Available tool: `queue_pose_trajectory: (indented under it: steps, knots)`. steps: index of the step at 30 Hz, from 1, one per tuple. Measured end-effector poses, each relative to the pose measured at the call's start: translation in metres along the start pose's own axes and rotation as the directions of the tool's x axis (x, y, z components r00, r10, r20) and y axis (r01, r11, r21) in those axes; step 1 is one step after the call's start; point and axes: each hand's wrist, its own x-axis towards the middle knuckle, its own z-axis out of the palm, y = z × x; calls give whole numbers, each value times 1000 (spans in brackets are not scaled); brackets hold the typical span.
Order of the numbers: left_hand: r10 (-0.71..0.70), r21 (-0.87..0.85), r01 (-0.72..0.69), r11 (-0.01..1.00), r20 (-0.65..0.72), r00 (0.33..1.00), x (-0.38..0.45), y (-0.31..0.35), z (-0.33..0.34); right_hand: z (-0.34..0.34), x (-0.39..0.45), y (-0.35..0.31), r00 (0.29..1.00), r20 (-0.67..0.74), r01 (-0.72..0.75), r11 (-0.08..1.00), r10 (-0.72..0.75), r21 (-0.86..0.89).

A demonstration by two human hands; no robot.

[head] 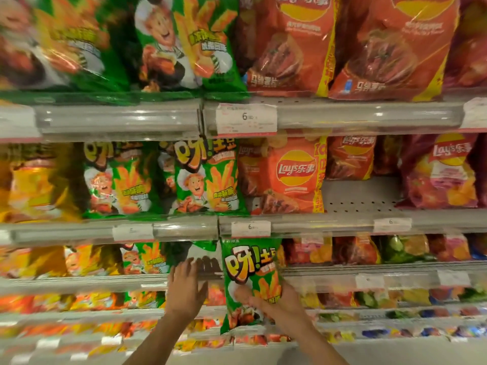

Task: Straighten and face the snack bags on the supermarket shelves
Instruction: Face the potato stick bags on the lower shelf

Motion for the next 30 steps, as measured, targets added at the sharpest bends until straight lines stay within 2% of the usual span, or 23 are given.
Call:
queue_pose_trajectory:
  steps: [3,6,13,17,19,22,30]
  knots:
    - [-37,140,21,990,114,993,-14,-36,-6,36,19,-15,1000,20,-6,1000,7,-27]
    - [3,248,-55,967,206,978,-22,-51,-7,66,47,-36,1000,17,-9,999,10,-44]
    - [47,273,-131,953,295,954,-29,-65,-6,112,107,-65,979,-198,-68,996,56,-53]
    - [61,244,-155,957,351,934,-27,-68,-7,121,124,-65,962,-256,-111,993,98,-40]
    - [70,229,-163,960,369,927,-26,-69,-8,126,128,-60,974,-212,-94,995,82,-46]
    - [75,230,-176,957,388,919,-25,-71,-8,134,127,-54,995,-84,-64,986,52,-152]
    - [52,193,-137,972,393,918,-24,-69,-7,128,123,-49,996,-39,-85,915,76,-394]
